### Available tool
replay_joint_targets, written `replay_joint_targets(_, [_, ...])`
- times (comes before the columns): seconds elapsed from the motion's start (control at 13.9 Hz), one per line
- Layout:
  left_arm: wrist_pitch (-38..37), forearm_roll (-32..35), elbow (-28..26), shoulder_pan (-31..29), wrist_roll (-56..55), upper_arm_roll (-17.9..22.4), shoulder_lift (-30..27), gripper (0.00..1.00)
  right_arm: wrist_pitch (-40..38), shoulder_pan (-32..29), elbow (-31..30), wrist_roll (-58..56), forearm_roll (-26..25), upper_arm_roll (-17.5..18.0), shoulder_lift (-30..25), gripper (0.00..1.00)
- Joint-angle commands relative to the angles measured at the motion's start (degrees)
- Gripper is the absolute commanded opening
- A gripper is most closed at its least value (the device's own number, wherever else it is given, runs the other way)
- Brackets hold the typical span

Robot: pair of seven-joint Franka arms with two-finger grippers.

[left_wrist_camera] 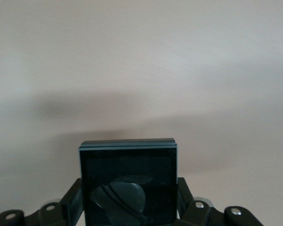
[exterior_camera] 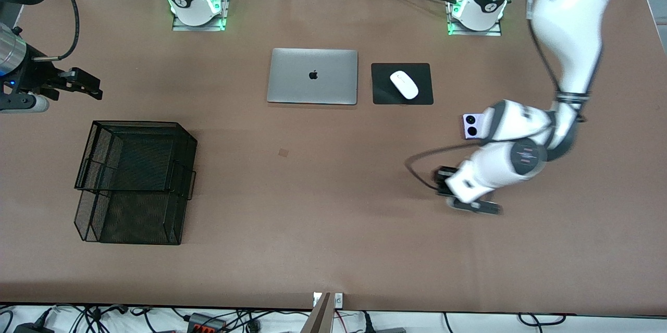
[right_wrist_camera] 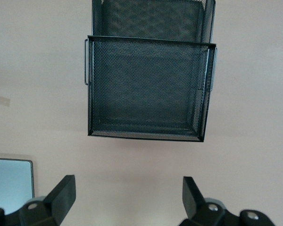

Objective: Place phones with both arms
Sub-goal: 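Carry the flip phone beside the laptop and open the left gripper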

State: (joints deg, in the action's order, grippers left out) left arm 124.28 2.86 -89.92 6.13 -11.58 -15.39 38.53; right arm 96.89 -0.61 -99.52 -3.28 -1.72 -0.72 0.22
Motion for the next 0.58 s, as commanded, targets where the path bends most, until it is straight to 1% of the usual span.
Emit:
replay_joint_targets(0.0, [-0.4, 0.4, 6.8, 8.1, -7.5, 0.5, 5.0, 0.27, -0.4, -0.2, 0.6, 0.6, -0.1, 0.5, 0.7, 1.0])
replay_joint_targets(0.07, [0.3, 0.4, 9.9, 11.1, -11.3, 0.6, 7.2, 0.27, -0.4, -0.2, 0.6, 0.6, -0.1, 0.5, 0.8, 1.0])
replay_joint_targets(0.14, [1.5, 0.2, 11.2, 13.0, -14.6, 0.6, 8.7, 0.28, 0.1, -0.2, 0.6, 0.6, -0.1, 0.5, 0.9, 1.0])
replay_joint_targets(0.29, [8.7, 0.3, 11.2, 17.6, -20.4, 0.5, 10.8, 0.28, 0.4, -0.3, 0.6, -0.2, -0.2, 0.5, 1.4, 1.0])
replay_joint_targets(0.36, [10.5, 0.2, 11.3, 19.3, -22.5, 0.6, 12.2, 0.3, 0.4, -0.3, 0.6, -0.2, 0.0, 0.5, 1.4, 1.0])
replay_joint_targets(0.5, [15.2, 0.1, 11.3, 21.7, -26.2, 0.5, 14.0, 0.3, 0.5, -0.1, 0.4, 0.5, 0.0, 0.5, 1.4, 1.0])
